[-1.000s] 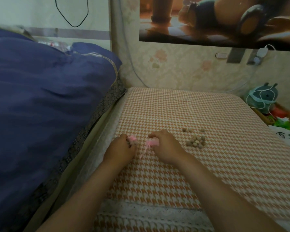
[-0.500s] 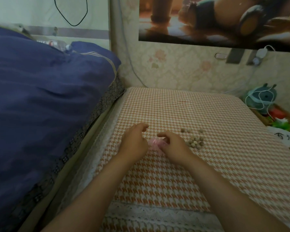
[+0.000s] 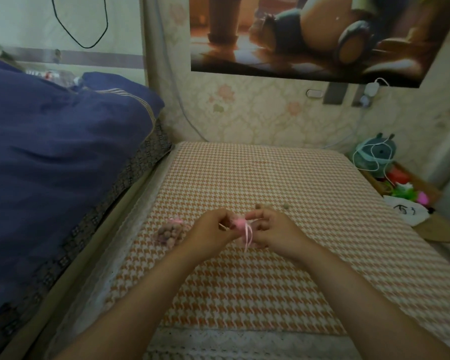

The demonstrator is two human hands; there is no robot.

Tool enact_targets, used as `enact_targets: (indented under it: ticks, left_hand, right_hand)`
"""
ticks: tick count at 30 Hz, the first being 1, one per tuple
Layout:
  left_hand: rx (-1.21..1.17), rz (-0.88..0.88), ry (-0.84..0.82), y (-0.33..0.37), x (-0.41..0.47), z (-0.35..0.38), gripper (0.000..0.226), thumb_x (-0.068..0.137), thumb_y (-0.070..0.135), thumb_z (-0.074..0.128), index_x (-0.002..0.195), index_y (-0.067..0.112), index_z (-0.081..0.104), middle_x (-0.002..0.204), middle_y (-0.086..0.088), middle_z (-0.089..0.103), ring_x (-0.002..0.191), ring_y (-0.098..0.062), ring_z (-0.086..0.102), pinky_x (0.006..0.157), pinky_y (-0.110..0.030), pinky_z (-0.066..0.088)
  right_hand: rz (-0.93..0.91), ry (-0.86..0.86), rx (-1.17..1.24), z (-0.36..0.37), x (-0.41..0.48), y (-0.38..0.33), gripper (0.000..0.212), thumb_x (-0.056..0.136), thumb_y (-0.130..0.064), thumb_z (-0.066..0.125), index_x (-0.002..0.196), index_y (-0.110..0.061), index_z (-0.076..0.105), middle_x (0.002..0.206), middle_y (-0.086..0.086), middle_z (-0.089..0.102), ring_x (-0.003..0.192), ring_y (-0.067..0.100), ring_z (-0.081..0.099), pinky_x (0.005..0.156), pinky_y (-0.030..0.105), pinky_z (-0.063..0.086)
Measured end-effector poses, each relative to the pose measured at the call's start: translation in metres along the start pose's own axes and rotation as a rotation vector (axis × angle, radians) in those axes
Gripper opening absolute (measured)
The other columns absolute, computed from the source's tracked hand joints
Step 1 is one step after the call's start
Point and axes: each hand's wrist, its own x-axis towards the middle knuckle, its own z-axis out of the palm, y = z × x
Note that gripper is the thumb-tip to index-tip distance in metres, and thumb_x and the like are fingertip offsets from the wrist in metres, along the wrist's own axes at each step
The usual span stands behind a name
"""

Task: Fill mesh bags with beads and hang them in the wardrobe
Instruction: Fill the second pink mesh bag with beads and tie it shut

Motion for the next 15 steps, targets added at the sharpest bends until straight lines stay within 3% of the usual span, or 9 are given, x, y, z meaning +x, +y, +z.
enact_targets:
  ticks: [4, 7, 9, 12, 15]
  left_hand:
    - [0.284, 0.065, -0.077, -0.004, 0.0, 0.002, 0.006, 0.087, 0.027, 0.069, 0.093, 0.025, 0.067, 0.086, 0.012, 0.065, 0.071, -0.002, 0.056, 0.064, -0.018, 0.045]
    - [0.378, 0.077, -0.111, -0.005, -0.002, 0.005, 0.01, 0.088, 0.03, 0.065, 0.096, 0.024, 0.067, 0.091, 0.011, 0.065, 0.074, -0.003, 0.055, 0.067, -0.023, 0.047]
    - [0.386, 0.084, -0.115, -0.005, -0.001, 0.006, 0.008, 0.088, 0.029, 0.064, 0.094, 0.026, 0.067, 0.091, 0.011, 0.066, 0.075, -0.002, 0.055, 0.069, -0.026, 0.049]
    - [0.4, 0.112, -0.116, -0.005, 0.002, 0.007, 0.007, 0.087, 0.027, 0.063, 0.093, 0.028, 0.067, 0.089, 0.012, 0.065, 0.075, -0.004, 0.055, 0.069, -0.026, 0.048]
    - [0.428, 0.118, -0.131, -0.009, 0.003, 0.008, 0.011, 0.088, 0.025, 0.063, 0.098, 0.029, 0.067, 0.091, 0.015, 0.061, 0.08, -0.006, 0.055, 0.069, -0.023, 0.043]
  right_hand:
    - [-0.017, -0.08, -0.197, -0.014, 0.0, 0.005, 0.035, 0.088, -0.002, 0.065, 0.116, -0.023, 0.072, 0.107, -0.002, 0.076, 0.1, 0.011, 0.071, 0.083, 0.025, 0.057]
    - [0.009, 0.029, -0.173, -0.016, -0.003, 0.0, 0.017, 0.094, -0.022, 0.062, 0.099, -0.023, 0.078, 0.097, -0.005, 0.077, 0.082, 0.009, 0.069, 0.069, 0.02, 0.049]
    - [-0.012, 0.06, -0.202, -0.017, -0.001, 0.0, 0.018, 0.093, -0.033, 0.067, 0.089, -0.021, 0.08, 0.086, -0.003, 0.076, 0.068, 0.008, 0.065, 0.059, 0.019, 0.047]
    - [-0.012, 0.055, -0.251, -0.013, 0.002, 0.001, 0.011, 0.09, -0.026, 0.073, 0.084, -0.018, 0.08, 0.071, -0.005, 0.074, 0.056, 0.003, 0.06, 0.052, 0.015, 0.046]
    - [0.009, 0.049, -0.289, -0.011, 0.004, 0.002, 0.007, 0.089, -0.018, 0.075, 0.087, -0.016, 0.08, 0.072, -0.005, 0.075, 0.05, -0.005, 0.058, 0.053, 0.013, 0.048]
